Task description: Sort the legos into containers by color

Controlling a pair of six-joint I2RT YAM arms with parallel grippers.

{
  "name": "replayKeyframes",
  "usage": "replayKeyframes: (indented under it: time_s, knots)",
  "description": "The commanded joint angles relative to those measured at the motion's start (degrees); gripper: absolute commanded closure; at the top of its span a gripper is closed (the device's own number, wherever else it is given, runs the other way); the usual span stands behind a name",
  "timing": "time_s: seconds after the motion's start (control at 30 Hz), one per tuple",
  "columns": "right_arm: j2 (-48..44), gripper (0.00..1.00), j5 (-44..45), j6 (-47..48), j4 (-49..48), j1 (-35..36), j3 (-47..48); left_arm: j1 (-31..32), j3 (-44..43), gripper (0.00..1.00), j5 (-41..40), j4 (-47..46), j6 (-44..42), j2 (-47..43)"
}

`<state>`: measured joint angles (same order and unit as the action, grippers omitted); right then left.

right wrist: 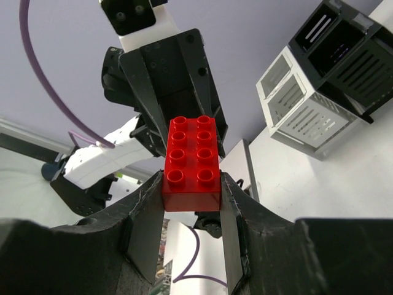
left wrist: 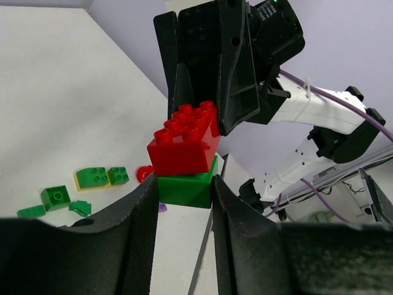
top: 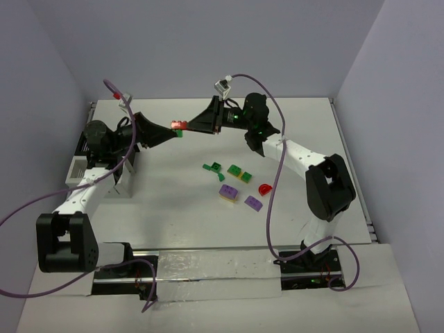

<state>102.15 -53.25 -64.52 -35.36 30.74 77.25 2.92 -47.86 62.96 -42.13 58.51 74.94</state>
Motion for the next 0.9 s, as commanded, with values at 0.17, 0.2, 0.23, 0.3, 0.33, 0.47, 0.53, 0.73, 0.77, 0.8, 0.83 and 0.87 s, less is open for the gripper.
replayKeyframes:
  time_s: [0.17, 0.2, 0.23, 0.3, 0.33, 0.47, 0.53, 0.73, 0.77, 0.8, 0.83, 0.87]
  knots:
    - [0.26, 1.0, 0.8, -1.39, -3.29, -1.11, 1.6, 0.25, 3.84, 1.0, 0.89, 3.57, -2.69, -3.01]
    - [0.35, 1.0, 0.94, -1.38, -3.21, -1.54, 2.09, 0.25, 4.72, 1.0, 1.41, 6.04, -4.25, -3.86]
    - [0.42, 1.0, 1.23, -1.3, -3.13, -2.13, 2.68, 0.23, 4.75, 1.0, 1.84, 10.98, -7.23, -4.33]
    - [0.33, 1.0, 1.22, -0.88, -2.62, -3.29, 3.68, 0.07, 4.02, 1.0, 2.25, 18.22, -14.88, -5.74]
    - [0.25, 1.0, 1.22, -0.36, -1.76, -3.74, 3.95, -0.19, 2.56, 1.0, 2.26, 22.49, -18.16, -6.28]
    - [-1.35, 1.0, 1.83, 10.02, 9.58, -4.9, 5.55, -3.51, -4.33, 1.0, -0.64, 50.36, -37.81, -7.44]
    - [-2.3, 1.0, 3.57, 19.18, 16.75, -4.88, 6.85, -6.88, -11.89, 1.0, -6.98, 68.51, -52.7, -5.26]
    - [-6.64, 1.0, 11.59, 38.47, 37.23, -4.63, 6.59, -17.82, -25.0, 1.0, -27.66, 92.38, -72.03, -0.84]
    - [-7.02, 1.0, 12.68, 40.14, 40.29, -4.63, 6.58, -19.42, -24.99, 1.0, -29.45, 93.2, -72.89, -0.87]
    - [-7.66, 1.0, 14.12, 42.73, 42.54, -4.55, 6.42, -21.18, -24.91, 1.0, -32.17, 94.24, -74.4, -1.11]
    - [-7.68, 1.0, 14.17, 43.98, 42.61, -4.54, 6.42, -21.22, -24.81, 1.0, -32.26, 94.24, -74.44, -1.21]
    - [-8.22, 1.0, 15.38, 45.26, 44.37, -4.48, 6.42, -22.01, -24.2, 0.99, -34.8, 94.12, -75.04, -1.69]
